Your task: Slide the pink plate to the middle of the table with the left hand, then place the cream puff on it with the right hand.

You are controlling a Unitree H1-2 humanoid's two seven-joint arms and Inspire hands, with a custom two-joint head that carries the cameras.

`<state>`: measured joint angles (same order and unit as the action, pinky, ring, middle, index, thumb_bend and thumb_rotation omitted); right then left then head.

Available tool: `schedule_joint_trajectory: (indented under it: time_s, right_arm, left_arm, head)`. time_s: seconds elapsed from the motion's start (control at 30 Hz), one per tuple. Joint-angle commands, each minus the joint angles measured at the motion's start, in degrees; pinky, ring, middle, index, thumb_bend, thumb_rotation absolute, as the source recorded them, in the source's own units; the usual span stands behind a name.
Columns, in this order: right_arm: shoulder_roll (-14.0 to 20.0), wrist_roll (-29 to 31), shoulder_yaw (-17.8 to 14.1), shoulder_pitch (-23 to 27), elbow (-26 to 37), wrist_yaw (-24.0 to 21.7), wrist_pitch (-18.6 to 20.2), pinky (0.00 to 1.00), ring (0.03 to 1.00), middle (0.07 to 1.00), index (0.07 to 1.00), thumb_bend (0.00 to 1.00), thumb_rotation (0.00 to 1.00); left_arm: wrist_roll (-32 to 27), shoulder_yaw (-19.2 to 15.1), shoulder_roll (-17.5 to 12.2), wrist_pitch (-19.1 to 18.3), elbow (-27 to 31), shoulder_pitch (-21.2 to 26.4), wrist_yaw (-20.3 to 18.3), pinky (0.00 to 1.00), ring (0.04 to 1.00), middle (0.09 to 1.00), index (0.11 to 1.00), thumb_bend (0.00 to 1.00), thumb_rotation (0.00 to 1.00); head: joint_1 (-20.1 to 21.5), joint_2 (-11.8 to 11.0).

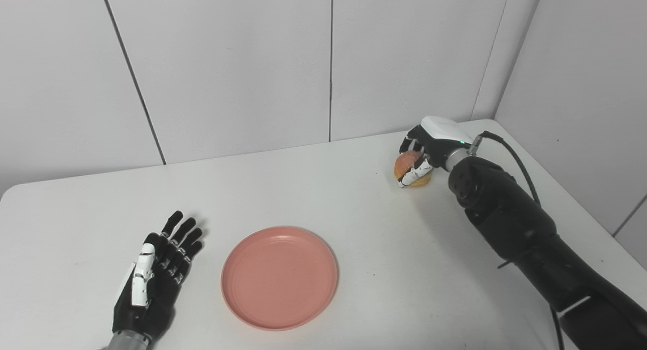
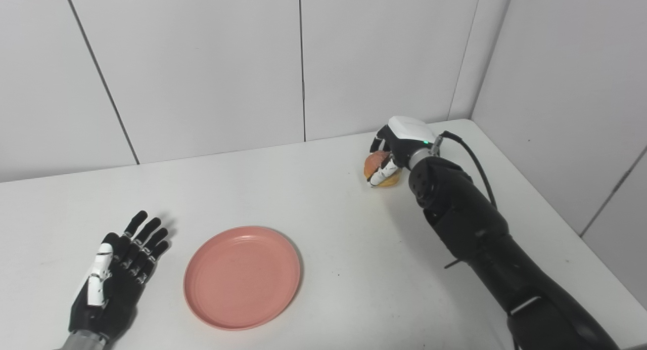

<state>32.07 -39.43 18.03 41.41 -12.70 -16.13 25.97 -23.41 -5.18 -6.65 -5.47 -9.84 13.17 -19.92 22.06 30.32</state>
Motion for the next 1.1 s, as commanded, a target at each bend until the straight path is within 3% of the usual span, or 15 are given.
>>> schedule_joint_trajectory:
  time_s: [0.0,0.33,0.53,0.73,0.9,1.07]
  right_arm:
    - [1.4,-1.5,-1.2,1.3,5.2,-1.0,0.8,0.29,0.379,0.411,0.530,0.52,0.00]
    - [-3.0,-5.1,-0.4,-0.3,18.6,-6.7,0.8,0.34,0.427,0.435,0.531,0.52,0.00]
    - [-7.5,-7.5,2.0,-1.5,24.3,-9.1,0.5,0.29,0.376,0.423,0.540,0.52,0.00]
    - [-10.3,-8.1,4.3,-2.7,25.6,-8.3,-3.5,0.30,0.377,0.429,0.543,0.52,0.00]
    - [-12.8,-9.7,6.3,-2.7,26.4,-9.4,-4.1,0.33,0.395,0.428,0.538,0.52,0.00]
    - [-14.6,-9.0,6.9,-3.2,26.6,-9.5,-5.4,0.28,0.337,0.474,0.492,0.53,0.00]
  left_arm:
    - [1.6,0.3,0.7,-1.5,-1.2,-1.5,2.2,0.94,0.915,0.919,0.914,0.39,1.00]
    - [4.6,1.4,2.0,-0.5,2.1,-2.6,4.8,0.95,0.926,0.924,0.915,0.40,1.00]
    - [7.4,2.0,3.1,-0.3,4.7,-4.2,7.4,0.96,0.922,0.920,0.903,0.41,1.00]
    - [8.0,1.8,4.1,-0.5,7.0,-6.4,8.8,0.97,0.940,0.930,0.914,0.41,1.00]
    - [9.2,2.3,4.9,0.7,8.5,-8.5,9.6,0.98,0.939,0.930,0.919,0.42,1.00]
    - [11.7,3.3,5.7,1.6,10.2,-10.1,10.9,0.97,0.932,0.929,0.923,0.44,1.00]
  head:
    - [-0.3,0.0]
    - [-3.8,0.5]
    - [-6.4,1.1]
    - [-9.0,1.7]
    - [-12.2,2.4]
    - [-14.5,3.0]
